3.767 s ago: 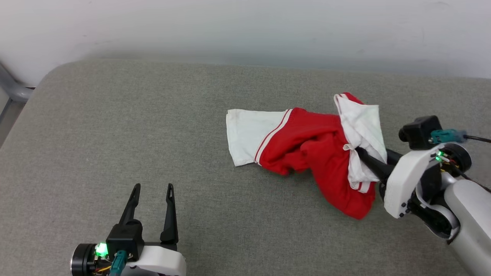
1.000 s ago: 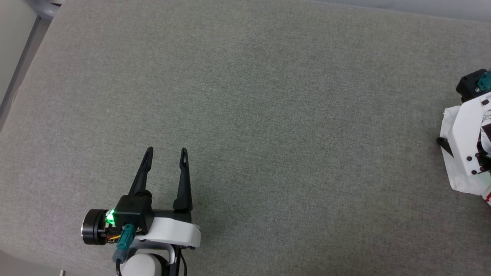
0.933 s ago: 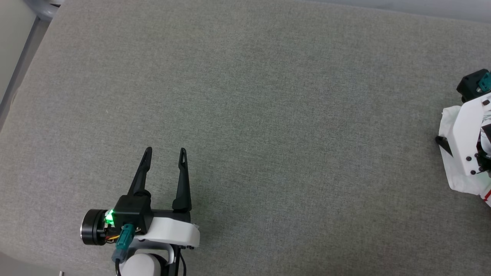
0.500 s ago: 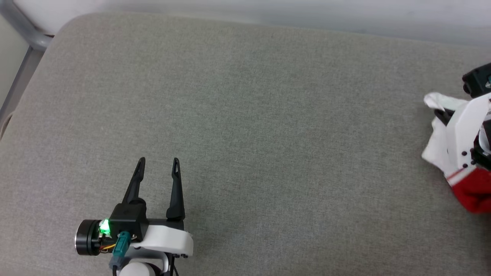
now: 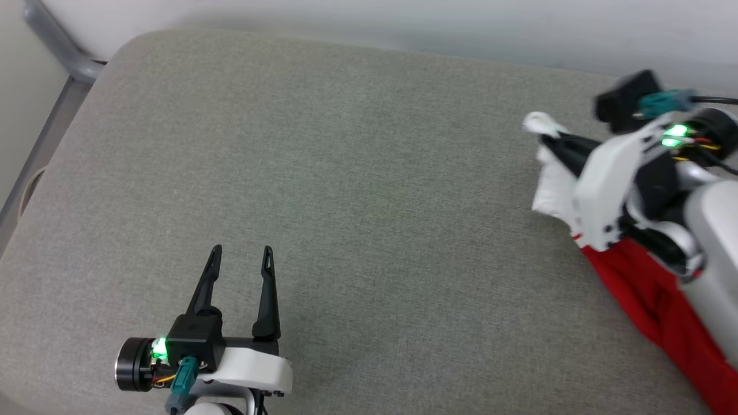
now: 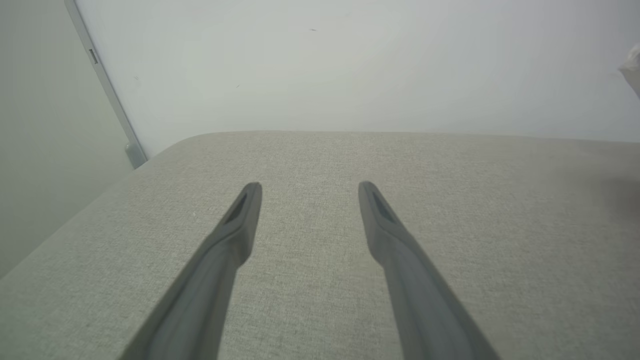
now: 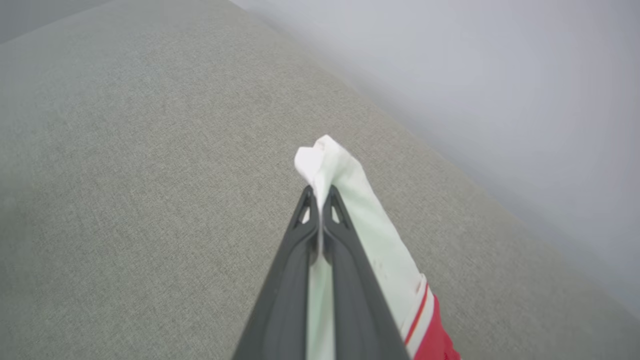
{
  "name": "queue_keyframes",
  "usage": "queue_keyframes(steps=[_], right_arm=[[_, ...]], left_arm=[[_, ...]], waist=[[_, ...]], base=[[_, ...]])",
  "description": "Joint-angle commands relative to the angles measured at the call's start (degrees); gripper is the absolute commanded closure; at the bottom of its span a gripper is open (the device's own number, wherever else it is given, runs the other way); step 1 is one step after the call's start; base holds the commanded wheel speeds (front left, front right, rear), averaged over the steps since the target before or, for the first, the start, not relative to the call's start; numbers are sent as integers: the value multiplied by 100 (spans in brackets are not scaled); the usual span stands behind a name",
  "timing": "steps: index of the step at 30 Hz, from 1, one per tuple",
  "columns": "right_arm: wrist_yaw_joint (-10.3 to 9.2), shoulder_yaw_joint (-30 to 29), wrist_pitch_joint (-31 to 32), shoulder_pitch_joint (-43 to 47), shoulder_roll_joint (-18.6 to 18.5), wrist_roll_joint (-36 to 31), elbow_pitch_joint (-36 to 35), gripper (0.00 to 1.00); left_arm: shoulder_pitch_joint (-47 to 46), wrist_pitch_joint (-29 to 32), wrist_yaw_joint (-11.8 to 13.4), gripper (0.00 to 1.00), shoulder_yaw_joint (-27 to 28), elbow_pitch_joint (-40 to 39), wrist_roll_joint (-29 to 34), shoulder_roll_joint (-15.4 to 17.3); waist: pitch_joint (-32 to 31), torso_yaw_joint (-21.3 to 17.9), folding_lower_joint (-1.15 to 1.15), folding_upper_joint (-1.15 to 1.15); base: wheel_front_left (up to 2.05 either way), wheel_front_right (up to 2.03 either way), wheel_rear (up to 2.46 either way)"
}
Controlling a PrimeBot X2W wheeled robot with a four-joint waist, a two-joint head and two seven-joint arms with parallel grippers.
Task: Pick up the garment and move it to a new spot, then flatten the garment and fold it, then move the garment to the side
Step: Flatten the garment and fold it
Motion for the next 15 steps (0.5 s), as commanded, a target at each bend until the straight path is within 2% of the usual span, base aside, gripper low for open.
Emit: queue_keyframes(steps=[1,6,7,8,15], right_arm=[[-6,240,27,-208,217,-9,-34,100],[-6,1093,60,-628,793,5,293,100],[-6,1690,41,-800,1074,82,576,100],[-6,1927,29,-833,1169,120,675,100],[-6,3235,9,-774,1492,437,1560,100]], left_arm=[[-39,-15,28,0,-22,-18,-35,-6],[-140,-15,49,0,-98,8,-99,-6],[-164,-15,90,0,-132,13,-140,-6],[-174,-15,104,0,-139,15,-148,-6],[-247,-15,178,0,-231,21,-245,-6]], waist=[[92,115,0,0],[246,333,0,0],[322,454,0,0],[346,487,0,0],[515,617,0,0]], base=[[0,0,0],[0,0,0],[0,0,0],[0,0,0],[0,0,0]])
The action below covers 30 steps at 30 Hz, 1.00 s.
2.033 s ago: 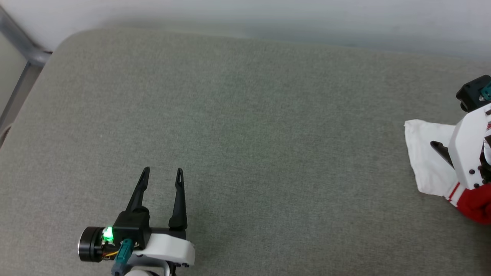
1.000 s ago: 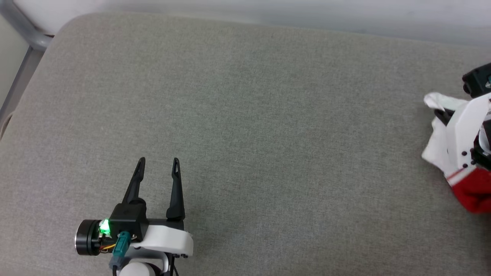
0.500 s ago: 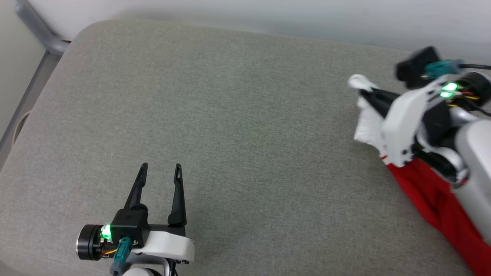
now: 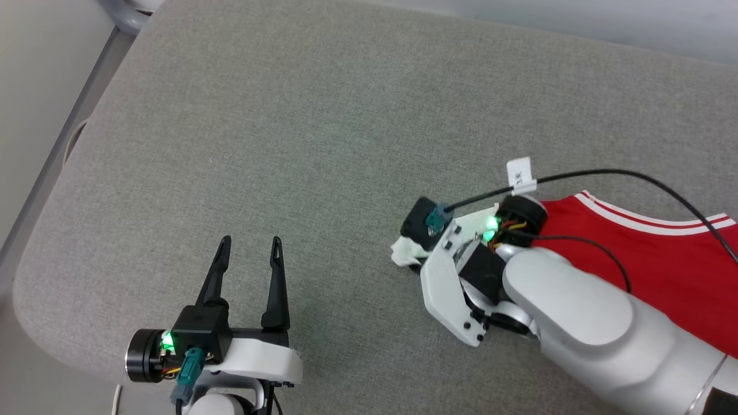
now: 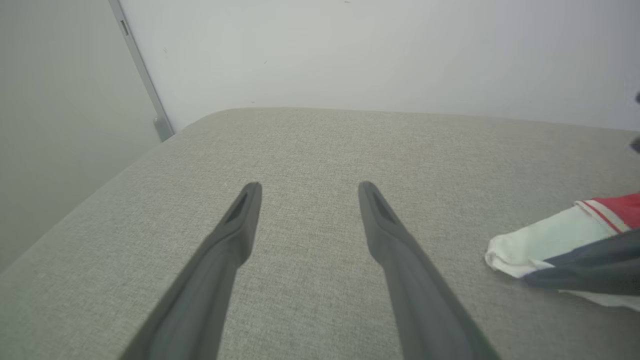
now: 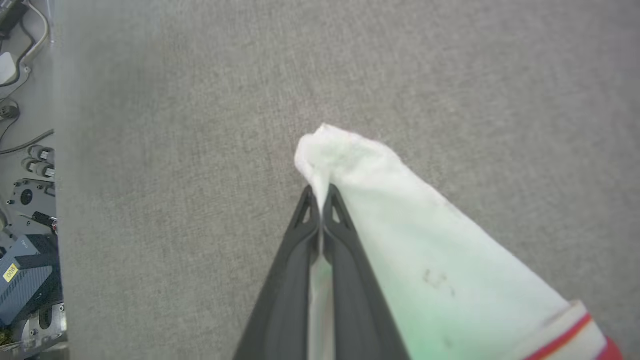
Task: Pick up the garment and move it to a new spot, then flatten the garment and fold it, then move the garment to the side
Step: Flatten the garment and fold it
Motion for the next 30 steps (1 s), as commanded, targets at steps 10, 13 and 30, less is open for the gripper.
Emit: queue_keyframes(steps=[10,13,30], right_arm=[[3,839,-621,-18,229,522,850,0],[-6,721,-1158,-78,168,603,625,0],[-6,-2245,-3706,1504,-600,-816,-373,0]], left_arm=[[-84,-15,66,0,5,65,3,-4],[29,-15,26,0,99,91,83,-4],[442,-15,-265,0,514,48,385,200]], waist=[[-58,-97,0,0],[-264,-214,0,0],[-1274,-1003,0,0]], base=[[0,0,0],[0,0,0],[0,0,0]])
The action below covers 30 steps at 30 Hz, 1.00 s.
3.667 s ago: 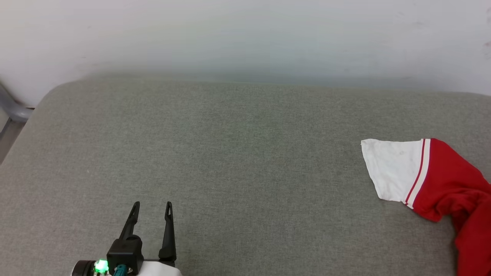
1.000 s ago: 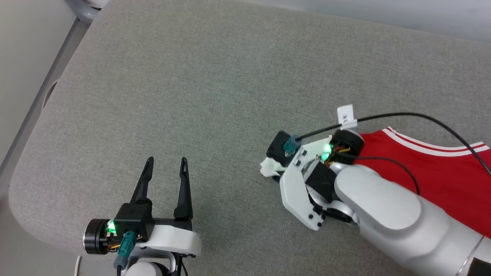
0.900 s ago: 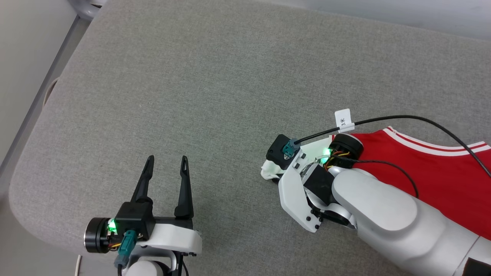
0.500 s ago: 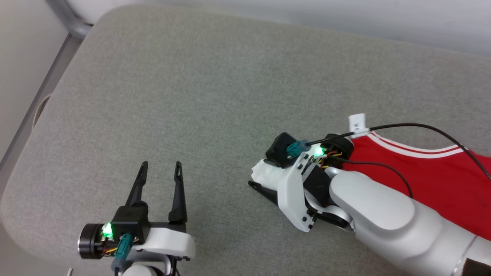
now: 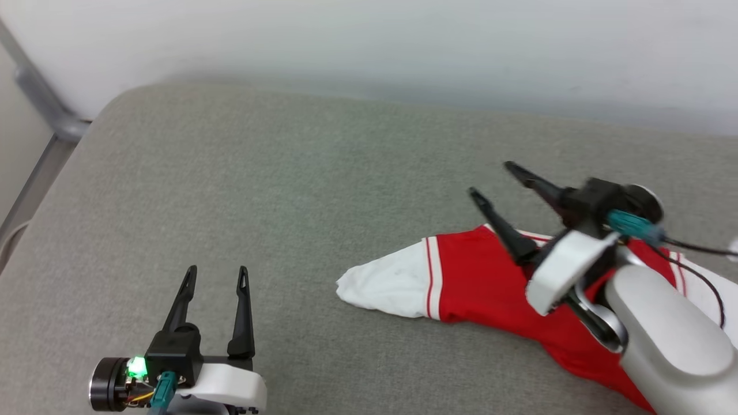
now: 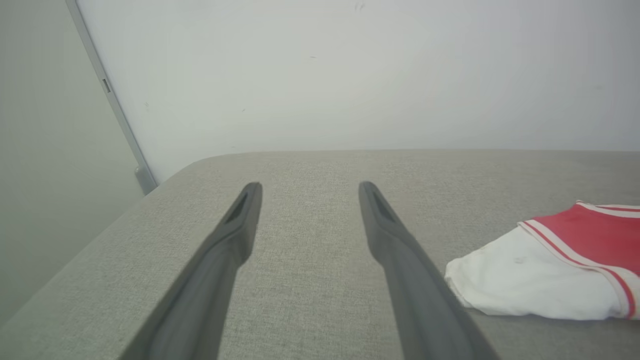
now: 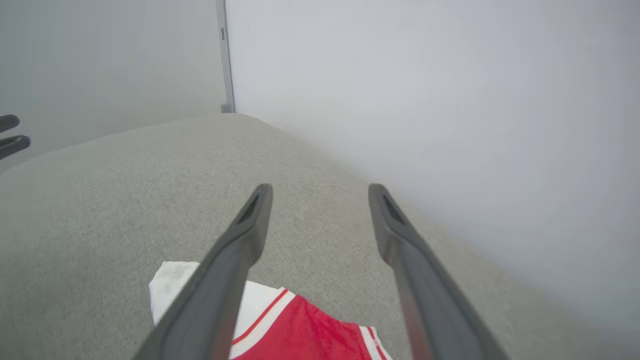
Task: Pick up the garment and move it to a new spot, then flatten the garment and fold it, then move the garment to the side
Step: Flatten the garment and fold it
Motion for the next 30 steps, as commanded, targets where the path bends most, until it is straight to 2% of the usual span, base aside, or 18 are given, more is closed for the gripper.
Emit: queue_keyframes(steps=[1,4,8,11,14,18,24,30], right_arm=[[-6,-371,-126,284,75,-226,-61,0],[-6,-1350,-346,890,270,-839,-295,0],[-6,-2618,-498,1737,747,-1585,-805,0],[-6,-3325,-548,2318,1090,-2122,-1269,0],[-5,-3883,-575,2881,1490,-2370,-1668,0],[-6,-4289,-587,3458,1766,-2499,-2053,0],[-6,-4563,-588,3941,1925,-2621,-2374,0],[-6,-4612,-590,4053,1963,-2698,-2502,0]], left_arm=[[72,-15,-25,0,22,-14,40,29],[134,-15,-60,0,72,2,36,65],[219,-15,-133,0,132,38,11,102],[222,-15,-190,0,154,89,4,126],[181,-15,-251,0,174,142,3,171],[90,-15,-414,0,179,199,-36,283],[-426,39,-891,0,57,562,-194,648],[-1311,1110,-1130,0,-417,588,-731,1175]], waist=[[-182,-184,1,0],[-277,-292,1,0],[-373,-415,1,0],[-450,-482,1,0],[-507,-529,1,0],[-557,-593,1,0],[-576,-652,1,0],[-517,-697,1,0]], base=[[0,0,0],[0,0,0],[0,0,0],[0,0,0],[0,0,0],[0,0,0],[0,0,0],[0,0,0]])
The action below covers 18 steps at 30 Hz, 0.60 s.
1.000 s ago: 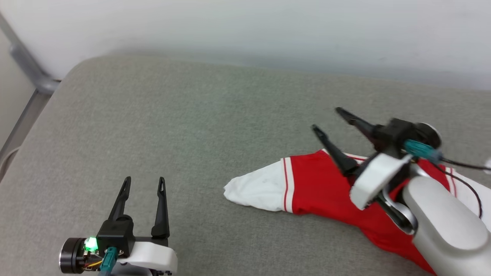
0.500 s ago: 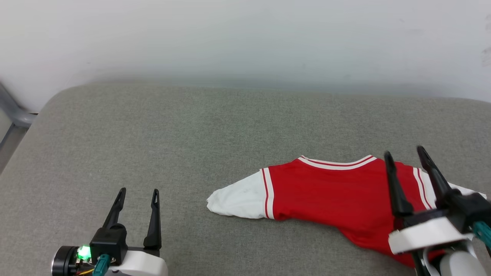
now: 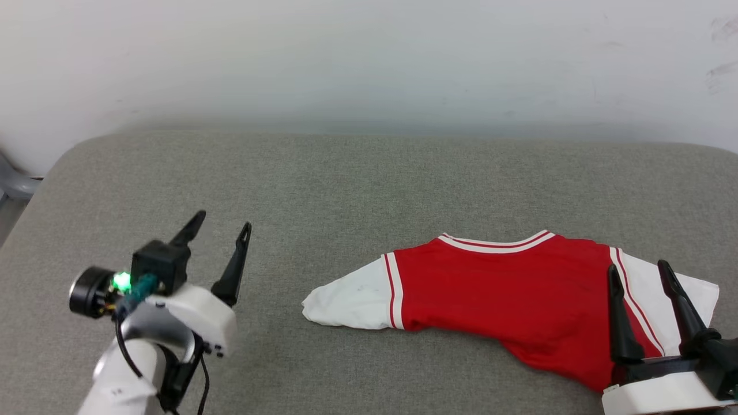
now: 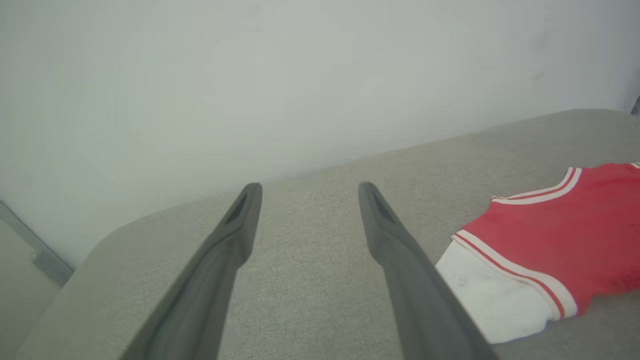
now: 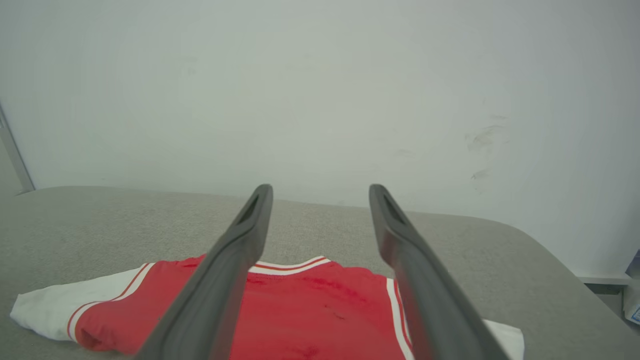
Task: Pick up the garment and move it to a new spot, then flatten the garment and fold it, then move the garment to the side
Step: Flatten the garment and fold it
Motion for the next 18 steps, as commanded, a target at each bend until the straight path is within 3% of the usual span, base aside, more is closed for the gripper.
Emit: queue_keyframes(steps=[1,10,18], right_arm=[[-5,16,-11,14,31,-62,-59,0],[-6,-12,-12,-207,35,-116,-133,0],[-6,-26,-14,-400,36,-126,-116,0]], left_arm=[[-299,324,-28,0,-153,-53,-255,167],[-1577,2734,-27,0,-1674,-369,-2375,1229],[-2427,4259,-29,0,-3033,-305,-3309,1798]], waist=[[46,-37,1,0],[337,-185,1,0],[653,-353,1,0]], base=[[0,0,0],[0,0,0],[0,0,0]])
